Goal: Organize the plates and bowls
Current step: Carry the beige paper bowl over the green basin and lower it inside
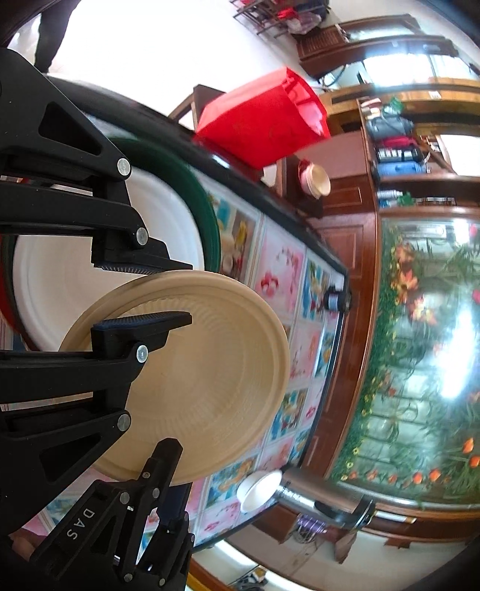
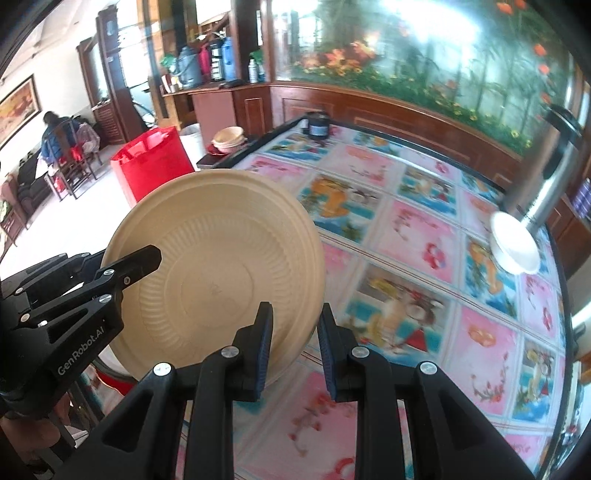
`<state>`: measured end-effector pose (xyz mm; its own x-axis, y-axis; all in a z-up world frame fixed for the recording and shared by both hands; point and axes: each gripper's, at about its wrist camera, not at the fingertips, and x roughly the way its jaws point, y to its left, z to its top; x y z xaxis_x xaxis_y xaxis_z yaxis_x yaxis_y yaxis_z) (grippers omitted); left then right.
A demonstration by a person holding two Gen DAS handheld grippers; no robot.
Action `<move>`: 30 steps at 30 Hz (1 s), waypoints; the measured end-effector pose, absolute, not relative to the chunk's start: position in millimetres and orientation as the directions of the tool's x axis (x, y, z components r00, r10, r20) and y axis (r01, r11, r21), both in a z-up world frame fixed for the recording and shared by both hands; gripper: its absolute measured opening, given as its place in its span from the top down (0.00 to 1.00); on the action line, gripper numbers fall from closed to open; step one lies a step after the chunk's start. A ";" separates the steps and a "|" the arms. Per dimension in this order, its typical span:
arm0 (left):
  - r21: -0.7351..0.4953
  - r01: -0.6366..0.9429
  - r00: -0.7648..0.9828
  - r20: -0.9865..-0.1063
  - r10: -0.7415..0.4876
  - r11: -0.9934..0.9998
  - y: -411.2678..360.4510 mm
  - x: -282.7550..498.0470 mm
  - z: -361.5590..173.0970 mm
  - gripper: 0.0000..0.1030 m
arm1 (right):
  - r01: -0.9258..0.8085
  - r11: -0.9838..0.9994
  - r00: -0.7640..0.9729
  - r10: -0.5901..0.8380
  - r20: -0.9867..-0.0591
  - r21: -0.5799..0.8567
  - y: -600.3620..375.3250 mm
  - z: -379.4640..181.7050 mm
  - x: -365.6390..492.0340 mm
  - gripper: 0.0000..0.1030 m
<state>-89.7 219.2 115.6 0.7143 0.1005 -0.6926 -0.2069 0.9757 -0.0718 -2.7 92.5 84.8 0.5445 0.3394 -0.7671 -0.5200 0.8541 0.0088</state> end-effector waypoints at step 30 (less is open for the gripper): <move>-0.017 -0.326 0.656 -0.724 0.213 0.945 274.0 -104.2 76.5 0.82 | -0.630 0.774 0.477 0.332 -0.813 -0.054 173.0 58.7 -16.4 0.74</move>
